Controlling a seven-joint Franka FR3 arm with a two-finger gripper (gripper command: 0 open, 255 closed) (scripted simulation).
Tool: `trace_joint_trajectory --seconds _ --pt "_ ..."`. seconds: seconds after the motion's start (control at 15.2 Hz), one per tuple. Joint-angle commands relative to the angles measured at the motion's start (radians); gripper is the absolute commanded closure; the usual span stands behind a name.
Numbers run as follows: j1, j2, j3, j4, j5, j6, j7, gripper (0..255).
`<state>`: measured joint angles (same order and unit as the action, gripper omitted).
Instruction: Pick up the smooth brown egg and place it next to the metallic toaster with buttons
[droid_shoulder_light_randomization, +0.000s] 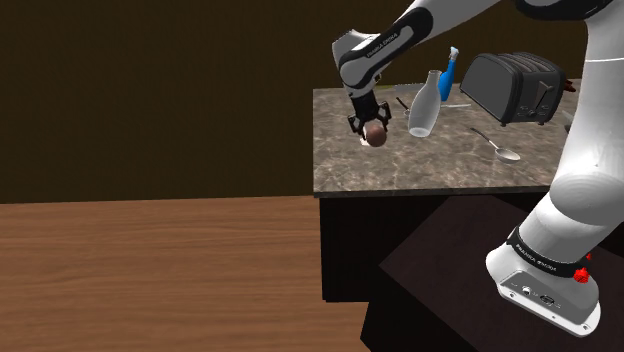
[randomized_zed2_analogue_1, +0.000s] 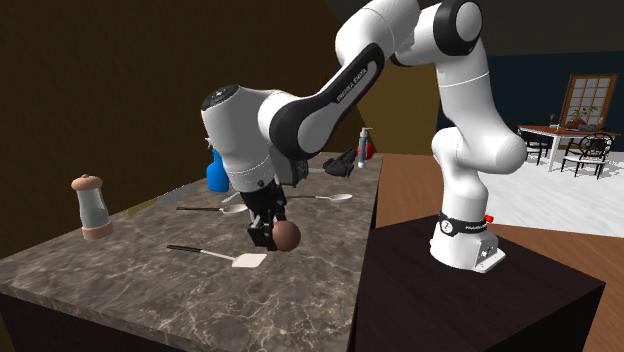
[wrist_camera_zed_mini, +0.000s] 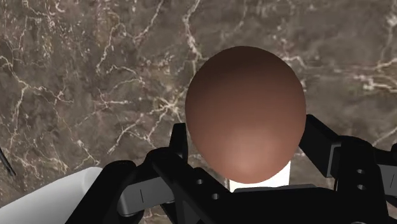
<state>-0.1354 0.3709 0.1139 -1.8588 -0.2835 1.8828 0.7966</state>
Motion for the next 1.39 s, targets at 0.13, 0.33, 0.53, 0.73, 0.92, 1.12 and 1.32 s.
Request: trace_joint_trajectory --seconds 0.13,0.33,0.53,0.73,0.92,1.12,1.32 --pt "-0.001 -0.029 0.002 0.018 0.007 -0.045 -0.013 255" --pt "-0.001 -0.048 0.003 0.033 0.012 -0.078 -0.022 255" --pt "0.000 -0.065 0.005 0.050 0.016 -0.111 -0.030 255" --pt "0.000 -0.081 0.006 0.070 0.020 -0.145 -0.039 255" --pt "0.001 -0.095 0.007 0.091 0.023 -0.180 -0.047 255" --pt "0.001 -0.107 0.007 0.115 0.026 -0.215 -0.055 255" --pt "0.002 -0.117 0.008 0.141 0.028 -0.250 -0.063 255"
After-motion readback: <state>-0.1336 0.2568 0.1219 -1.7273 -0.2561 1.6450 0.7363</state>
